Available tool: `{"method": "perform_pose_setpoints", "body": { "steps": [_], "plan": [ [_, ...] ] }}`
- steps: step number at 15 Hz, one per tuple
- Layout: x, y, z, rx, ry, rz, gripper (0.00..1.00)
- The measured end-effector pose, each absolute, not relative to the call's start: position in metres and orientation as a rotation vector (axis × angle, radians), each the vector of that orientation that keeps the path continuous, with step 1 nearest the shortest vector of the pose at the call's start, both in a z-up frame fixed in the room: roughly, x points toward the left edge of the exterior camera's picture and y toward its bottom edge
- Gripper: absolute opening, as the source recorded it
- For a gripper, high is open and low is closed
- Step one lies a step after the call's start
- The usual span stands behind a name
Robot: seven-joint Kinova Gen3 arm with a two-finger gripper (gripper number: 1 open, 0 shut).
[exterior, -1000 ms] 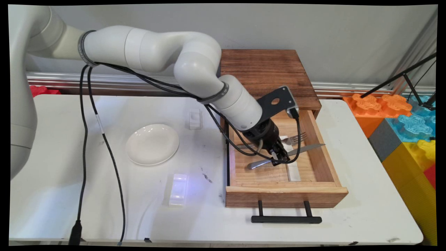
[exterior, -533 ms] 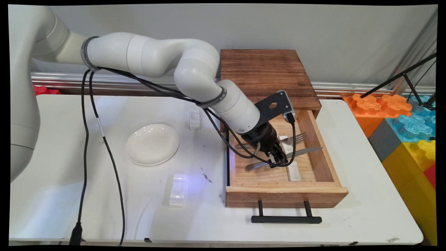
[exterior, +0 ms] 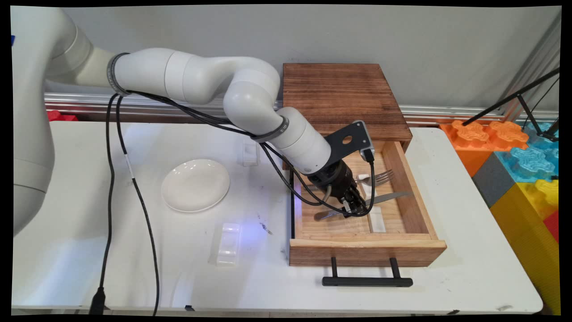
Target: Place the picked object into the drawer
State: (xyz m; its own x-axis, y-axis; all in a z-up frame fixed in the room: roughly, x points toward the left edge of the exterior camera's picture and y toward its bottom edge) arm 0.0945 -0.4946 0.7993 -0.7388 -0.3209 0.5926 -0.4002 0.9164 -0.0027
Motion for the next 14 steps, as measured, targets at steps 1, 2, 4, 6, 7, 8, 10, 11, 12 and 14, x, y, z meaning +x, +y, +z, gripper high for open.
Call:
{"method": "perform_pose_setpoints", "body": {
  "steps": [1,2,4,6,7,8,10,11,12,14],
  "plan": [
    [0.095,-0.495,0.798,0.512,-2.463,0.171,0.00],
    [0.095,-0.495,0.797,0.511,-2.462,0.171,0.00],
    [0.095,-0.496,0.794,0.510,-2.461,0.168,0.00],
    [0.096,-0.497,0.791,0.508,-2.460,0.165,0.00],
    [0.096,-0.496,0.789,0.507,-2.460,0.163,0.00],
    [0.096,-0.496,0.787,0.506,-2.460,0.161,0.00],
    [0.097,-0.496,0.785,0.504,-2.460,0.158,0.00],
    [0.097,-0.496,0.784,0.503,-2.460,0.156,0.00],
    [0.098,-0.495,0.783,0.503,-2.460,0.154,0.00],
    [0.098,-0.495,0.780,0.501,-2.461,0.150,0.00]
  ]
}}
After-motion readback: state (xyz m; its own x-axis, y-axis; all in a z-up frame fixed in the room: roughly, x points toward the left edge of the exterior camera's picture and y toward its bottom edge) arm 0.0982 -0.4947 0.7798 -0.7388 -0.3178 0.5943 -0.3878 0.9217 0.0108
